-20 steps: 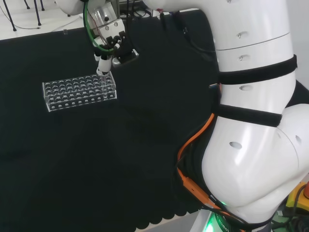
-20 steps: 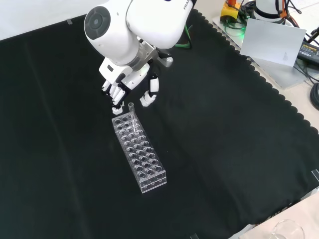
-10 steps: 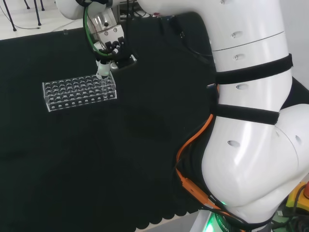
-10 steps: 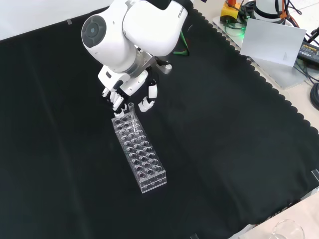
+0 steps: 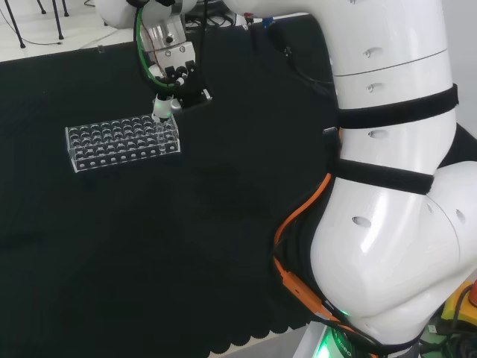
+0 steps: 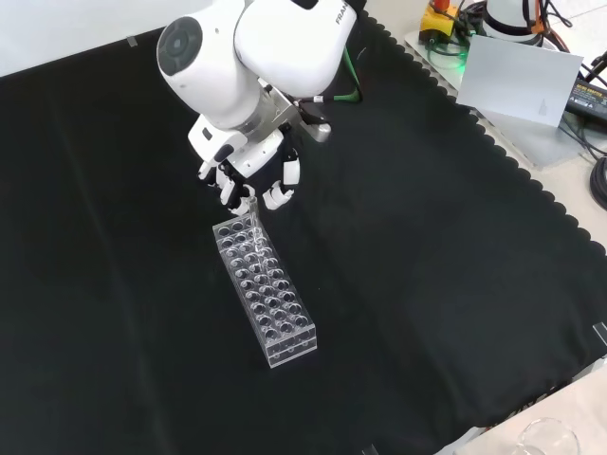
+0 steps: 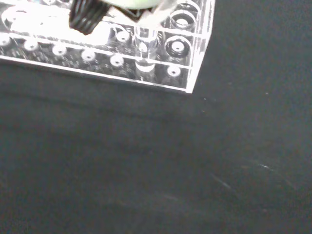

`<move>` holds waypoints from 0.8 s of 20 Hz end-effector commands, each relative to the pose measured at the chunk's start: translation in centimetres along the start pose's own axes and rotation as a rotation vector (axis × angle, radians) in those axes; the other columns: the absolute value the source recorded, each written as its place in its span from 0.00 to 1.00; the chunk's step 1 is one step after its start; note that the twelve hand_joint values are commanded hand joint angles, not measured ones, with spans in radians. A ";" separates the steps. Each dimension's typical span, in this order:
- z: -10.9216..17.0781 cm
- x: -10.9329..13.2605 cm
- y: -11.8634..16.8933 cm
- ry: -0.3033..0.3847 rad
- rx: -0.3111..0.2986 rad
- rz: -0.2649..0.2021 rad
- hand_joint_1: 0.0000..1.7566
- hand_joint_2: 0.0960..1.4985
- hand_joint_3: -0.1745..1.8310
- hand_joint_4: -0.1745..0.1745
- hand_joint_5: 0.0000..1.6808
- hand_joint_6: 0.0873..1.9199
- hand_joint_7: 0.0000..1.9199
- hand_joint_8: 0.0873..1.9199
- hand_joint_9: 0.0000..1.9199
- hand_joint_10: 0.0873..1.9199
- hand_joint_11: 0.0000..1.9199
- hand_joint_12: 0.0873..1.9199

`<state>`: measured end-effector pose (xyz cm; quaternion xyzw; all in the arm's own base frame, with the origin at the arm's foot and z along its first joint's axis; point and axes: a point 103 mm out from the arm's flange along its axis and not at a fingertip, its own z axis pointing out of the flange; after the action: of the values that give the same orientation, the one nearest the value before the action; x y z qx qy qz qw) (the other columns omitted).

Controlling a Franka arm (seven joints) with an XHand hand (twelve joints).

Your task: Pick up the test tube.

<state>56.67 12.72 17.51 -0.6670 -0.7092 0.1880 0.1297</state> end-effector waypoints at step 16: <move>-1.2 2.9 -0.5 0.063 -0.222 0.095 0.80 0.37 0.46 0.00 0.71 0.38 0.69 0.41 0.64 0.33 0.51 0.60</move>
<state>56.95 15.57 18.16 -0.6835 -0.7057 0.1461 0.1162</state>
